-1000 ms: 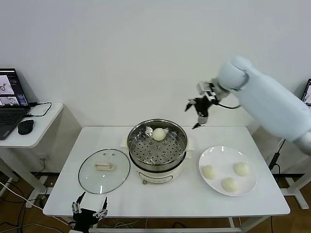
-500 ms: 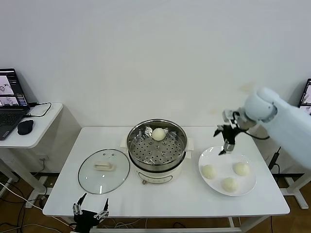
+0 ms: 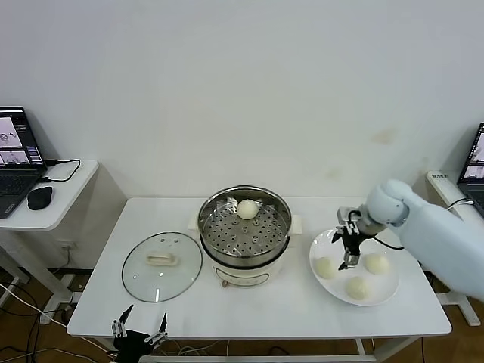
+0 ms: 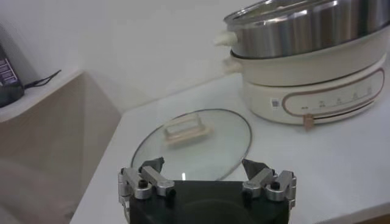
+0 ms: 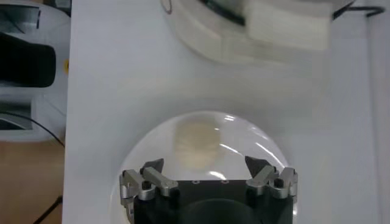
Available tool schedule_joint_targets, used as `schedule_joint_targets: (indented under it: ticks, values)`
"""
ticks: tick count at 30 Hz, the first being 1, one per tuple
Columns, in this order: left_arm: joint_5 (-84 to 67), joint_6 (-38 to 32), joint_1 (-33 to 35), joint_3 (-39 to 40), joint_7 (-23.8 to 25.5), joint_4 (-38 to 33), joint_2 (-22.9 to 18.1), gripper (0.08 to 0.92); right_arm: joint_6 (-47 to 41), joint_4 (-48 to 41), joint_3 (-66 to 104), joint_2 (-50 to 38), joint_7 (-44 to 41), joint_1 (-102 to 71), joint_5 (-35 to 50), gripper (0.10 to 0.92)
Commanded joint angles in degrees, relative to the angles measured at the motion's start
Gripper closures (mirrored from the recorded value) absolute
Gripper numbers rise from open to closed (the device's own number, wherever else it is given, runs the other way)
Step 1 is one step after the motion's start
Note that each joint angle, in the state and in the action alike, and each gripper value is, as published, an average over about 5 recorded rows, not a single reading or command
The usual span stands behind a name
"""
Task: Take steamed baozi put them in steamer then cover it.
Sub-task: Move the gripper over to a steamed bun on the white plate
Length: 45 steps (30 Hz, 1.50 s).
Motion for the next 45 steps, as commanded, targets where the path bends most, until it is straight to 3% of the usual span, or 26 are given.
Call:
schedule_joint_targets:
  ticks: [1,32,45]
  values:
    - [0.28,-0.02,0.0,0.11,-0.02,0.35,-0.05,0.177,0.07,-2.04,1.13,2.21,0.54,-3.54,-2.17,0.203]
    - [0.49,0.03,-0.1,0.17,0.04,1.42,-0.9,0.177,4.68,-9.71,0.88,7.33,5.32,-3.81,-6.72,0.203]
    - [0.49,0.1,-0.63,0.4,0.08,1.46,-1.05,0.177,4.28,-9.77,1.43,6.88,4.48,-3.53,-4.9,0.44]
